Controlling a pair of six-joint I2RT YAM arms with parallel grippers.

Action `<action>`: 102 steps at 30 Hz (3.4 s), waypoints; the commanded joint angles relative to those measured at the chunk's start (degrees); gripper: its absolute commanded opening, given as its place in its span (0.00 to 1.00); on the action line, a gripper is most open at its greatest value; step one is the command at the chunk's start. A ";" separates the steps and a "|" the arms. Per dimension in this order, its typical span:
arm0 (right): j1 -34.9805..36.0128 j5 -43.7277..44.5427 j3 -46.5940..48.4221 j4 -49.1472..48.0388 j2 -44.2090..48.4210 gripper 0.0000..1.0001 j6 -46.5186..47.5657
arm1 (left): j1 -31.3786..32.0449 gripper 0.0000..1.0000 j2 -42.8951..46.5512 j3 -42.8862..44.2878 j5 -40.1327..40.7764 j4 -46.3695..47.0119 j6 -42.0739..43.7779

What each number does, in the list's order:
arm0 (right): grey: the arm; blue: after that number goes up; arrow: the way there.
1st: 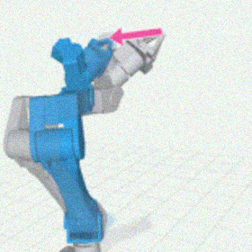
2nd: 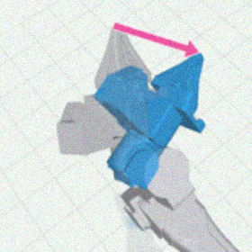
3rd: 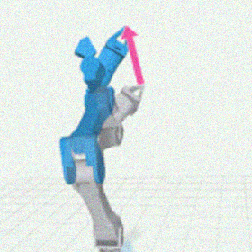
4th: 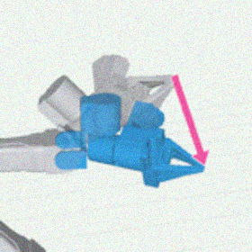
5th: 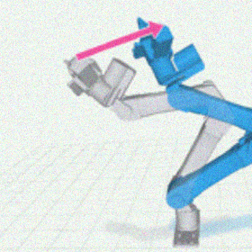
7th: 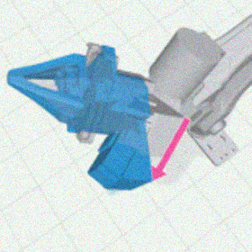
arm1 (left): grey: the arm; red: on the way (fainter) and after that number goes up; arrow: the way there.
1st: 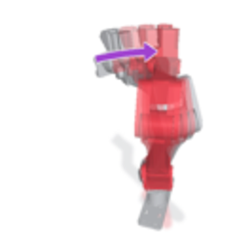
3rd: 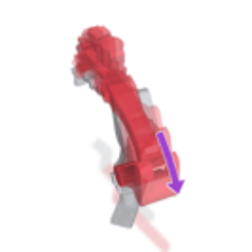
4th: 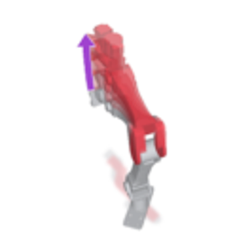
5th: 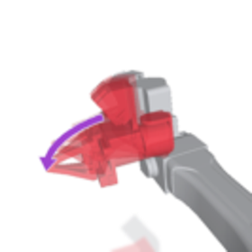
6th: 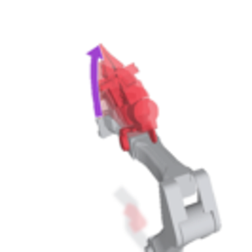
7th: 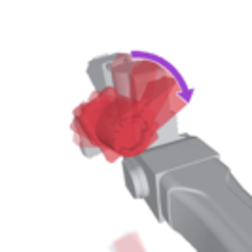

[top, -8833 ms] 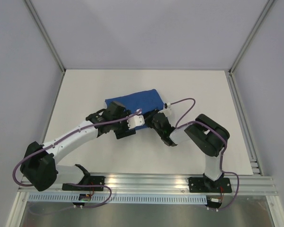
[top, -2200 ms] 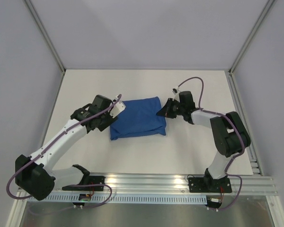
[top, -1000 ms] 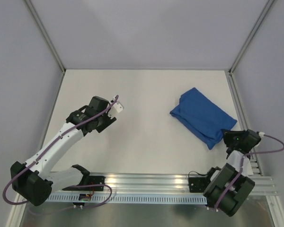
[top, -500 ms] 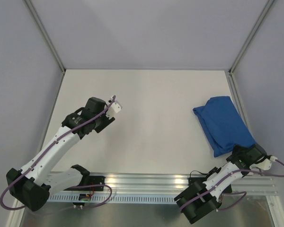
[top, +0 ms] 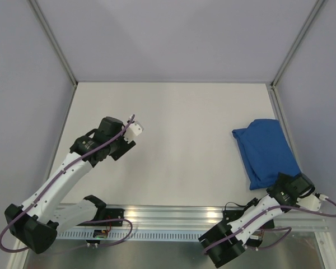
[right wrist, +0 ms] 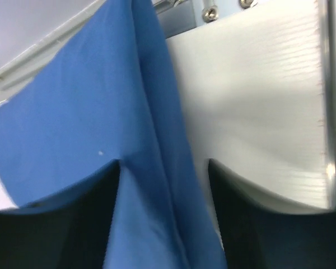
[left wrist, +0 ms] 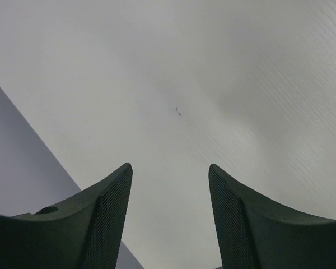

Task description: Prepare the surgical pack

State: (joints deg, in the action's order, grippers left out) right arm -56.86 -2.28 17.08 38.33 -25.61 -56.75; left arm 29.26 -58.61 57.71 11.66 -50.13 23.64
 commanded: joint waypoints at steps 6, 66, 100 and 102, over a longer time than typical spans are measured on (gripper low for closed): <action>0.25 6.85 11.12 4.57 -1.72 0.99 9.55 | -0.16 0.68 0.16 3.01 -2.52 -2.78 -1.66; 62.32 34.97 45.06 -2.29 -67.82 0.06 46.82 | -4.65 0.73 -9.07 -0.94 -2.61 -1.29 -4.30; 85.69 21.27 14.65 -23.82 -26.25 0.49 39.17 | -5.53 0.89 4.12 -16.23 0.20 14.36 -8.34; 85.51 20.30 14.56 -24.09 -26.43 0.49 39.17 | -5.53 0.89 3.77 -16.32 0.90 14.53 -8.52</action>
State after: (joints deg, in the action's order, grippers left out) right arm 28.69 19.33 31.81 17.98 -52.71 -16.69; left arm 23.97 -54.89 41.47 11.38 -38.68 16.91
